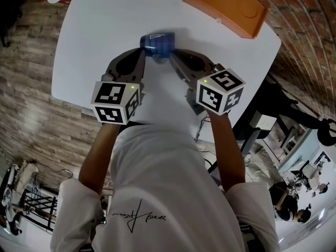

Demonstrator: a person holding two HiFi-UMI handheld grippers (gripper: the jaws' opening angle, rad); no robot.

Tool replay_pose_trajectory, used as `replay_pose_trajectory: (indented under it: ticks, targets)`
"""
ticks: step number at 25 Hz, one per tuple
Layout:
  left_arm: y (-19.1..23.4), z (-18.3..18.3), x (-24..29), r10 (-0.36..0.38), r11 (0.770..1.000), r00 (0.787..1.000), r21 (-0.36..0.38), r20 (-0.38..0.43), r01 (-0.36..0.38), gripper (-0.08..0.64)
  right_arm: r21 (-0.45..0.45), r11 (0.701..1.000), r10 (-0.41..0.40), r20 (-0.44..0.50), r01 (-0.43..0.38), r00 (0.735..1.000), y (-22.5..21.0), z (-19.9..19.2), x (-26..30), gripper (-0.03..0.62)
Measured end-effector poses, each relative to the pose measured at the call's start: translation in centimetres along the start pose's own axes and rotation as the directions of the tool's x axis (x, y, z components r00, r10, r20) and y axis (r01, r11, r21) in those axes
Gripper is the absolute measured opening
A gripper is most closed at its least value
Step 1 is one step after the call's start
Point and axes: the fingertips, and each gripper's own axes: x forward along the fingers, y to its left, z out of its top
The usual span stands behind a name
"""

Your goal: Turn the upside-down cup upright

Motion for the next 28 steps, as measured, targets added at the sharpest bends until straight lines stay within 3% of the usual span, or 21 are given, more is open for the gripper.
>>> replay_pose_trajectory:
  ticks: [28]
  targets:
    - [0.33,0.20,0.79,-0.023,1.000,1.000,-0.018,0.000,0.023,0.008,0.037,0.999,0.011,0.004,-0.011,1.000,0.97,0.25,-0.62,0.023]
